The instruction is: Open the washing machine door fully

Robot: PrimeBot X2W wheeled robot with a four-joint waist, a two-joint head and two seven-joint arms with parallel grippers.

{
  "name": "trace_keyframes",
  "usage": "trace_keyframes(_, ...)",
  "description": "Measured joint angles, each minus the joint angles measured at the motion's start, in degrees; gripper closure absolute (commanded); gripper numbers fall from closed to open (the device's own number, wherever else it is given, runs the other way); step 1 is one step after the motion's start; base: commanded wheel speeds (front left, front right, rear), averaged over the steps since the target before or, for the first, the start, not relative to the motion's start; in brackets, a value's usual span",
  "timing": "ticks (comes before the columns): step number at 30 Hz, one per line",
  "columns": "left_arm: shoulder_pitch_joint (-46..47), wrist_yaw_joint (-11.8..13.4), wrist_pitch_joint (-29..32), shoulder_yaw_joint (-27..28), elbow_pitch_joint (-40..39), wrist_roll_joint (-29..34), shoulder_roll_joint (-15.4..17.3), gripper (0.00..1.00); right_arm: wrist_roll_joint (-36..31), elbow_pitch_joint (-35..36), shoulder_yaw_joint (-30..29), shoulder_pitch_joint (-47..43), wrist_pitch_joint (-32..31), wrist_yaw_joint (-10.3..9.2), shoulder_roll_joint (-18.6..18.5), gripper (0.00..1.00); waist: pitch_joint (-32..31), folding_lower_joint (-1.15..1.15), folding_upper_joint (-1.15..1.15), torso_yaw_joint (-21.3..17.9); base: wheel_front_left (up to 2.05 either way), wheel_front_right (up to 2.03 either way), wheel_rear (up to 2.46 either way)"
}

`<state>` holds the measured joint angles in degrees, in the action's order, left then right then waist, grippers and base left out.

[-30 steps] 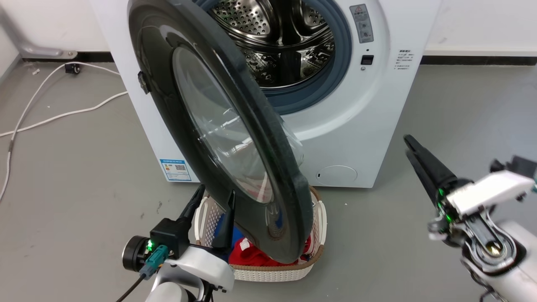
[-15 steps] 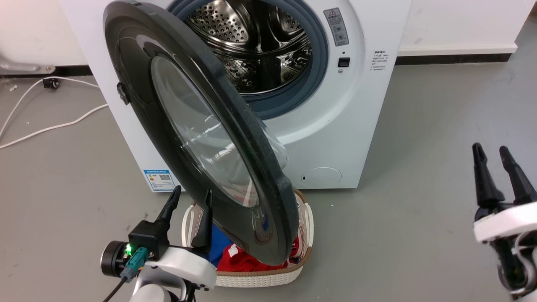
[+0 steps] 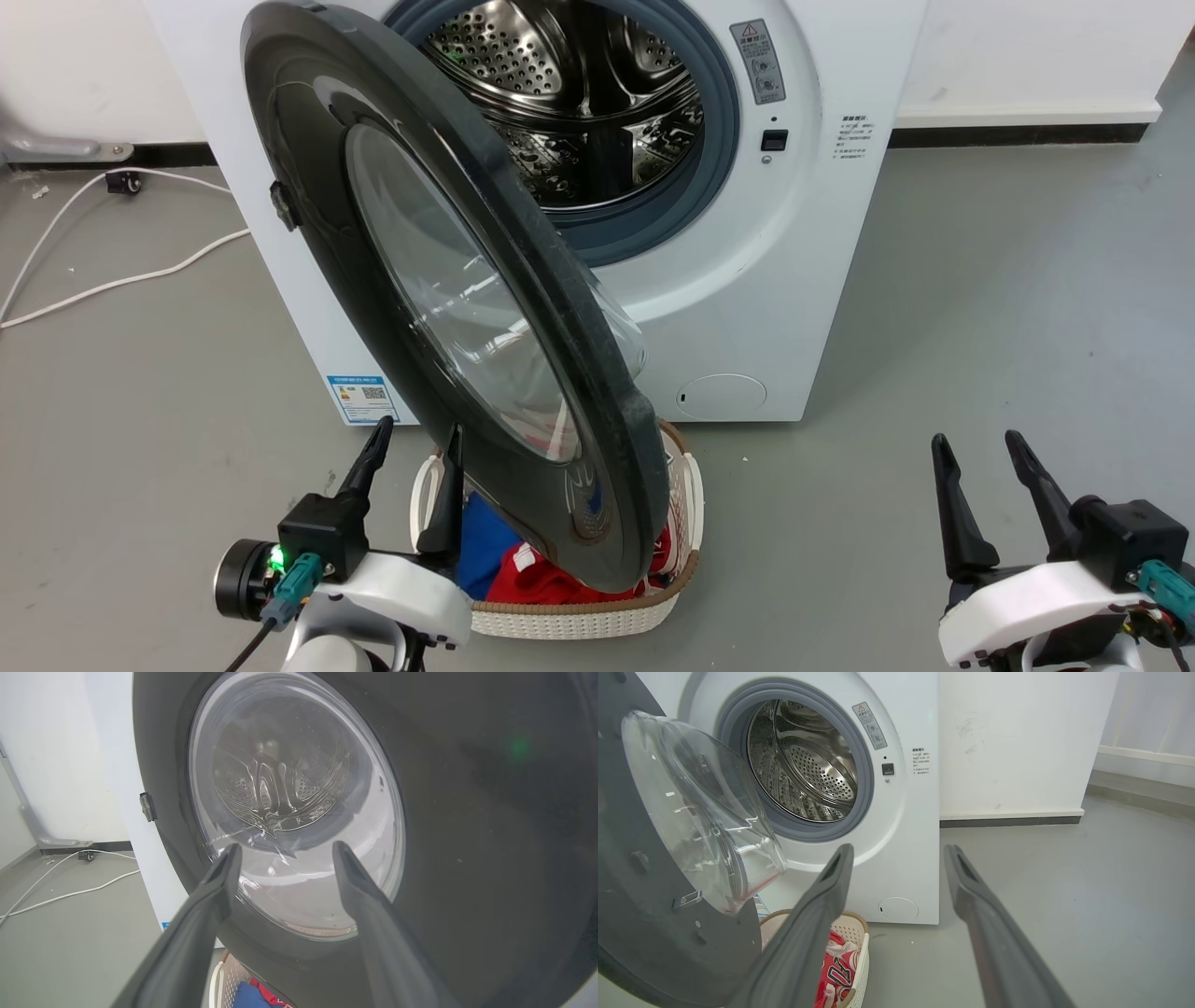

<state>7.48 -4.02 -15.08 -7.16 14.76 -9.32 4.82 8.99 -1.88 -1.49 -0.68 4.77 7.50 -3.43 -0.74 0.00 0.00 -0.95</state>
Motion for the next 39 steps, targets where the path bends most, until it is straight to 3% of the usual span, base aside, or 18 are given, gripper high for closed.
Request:
trace_keyframes(21, 0.0, 0.0, 0.0, 0.0, 1.1, 0.2, 0.2, 0.00, -3.9, -4.4, 0.0, 0.8, 1.8, 0.00, 0.4, 0.00, 0.4, 0.00, 0.00, -0.1, 0.00, 0.00, 0.00)
trace_keyframes(22, 0.1, 0.0, 0.0, 0.0, 1.1, 0.2, 0.2, 0.48, -3.9, -4.4, 0.1, 0.8, 1.8, 0.00, 0.4, 0.00, 0.4, 0.00, 0.00, -0.1, 0.00, 0.00, 0.00)
trace_keyframes(23, 0.1, 0.0, 0.0, 0.0, 1.2, 0.1, 0.2, 0.48, -3.9, -4.4, 0.1, 0.8, 1.9, 0.00, 0.4, 0.00, 0.4, 0.01, 0.00, -0.1, 0.00, 0.00, 0.00)
trace_keyframes(24, 0.1, 0.0, 0.0, 0.0, 1.3, 0.1, 0.2, 1.00, -3.5, -4.4, 0.2, 0.9, 2.0, 0.00, 0.4, 0.00, 0.4, 0.00, 0.00, -0.1, 0.00, 0.00, 0.00)
trace_keyframes(32, 1.0, -0.4, 0.0, 0.4, 1.1, -0.8, 0.3, 1.00, -2.9, -4.6, 0.6, 0.9, 2.0, 0.00, 0.4, 0.00, 0.4, 0.00, 0.00, -0.1, 0.00, 0.00, 0.00)
trace_keyframes(39, 5.9, 0.5, 0.0, 1.9, -4.6, 0.1, 2.0, 1.00, -2.7, -4.6, 0.6, 1.0, 2.0, 0.00, 0.4, 0.00, 0.4, 0.01, 0.00, 0.3, 0.00, 0.00, 0.00)
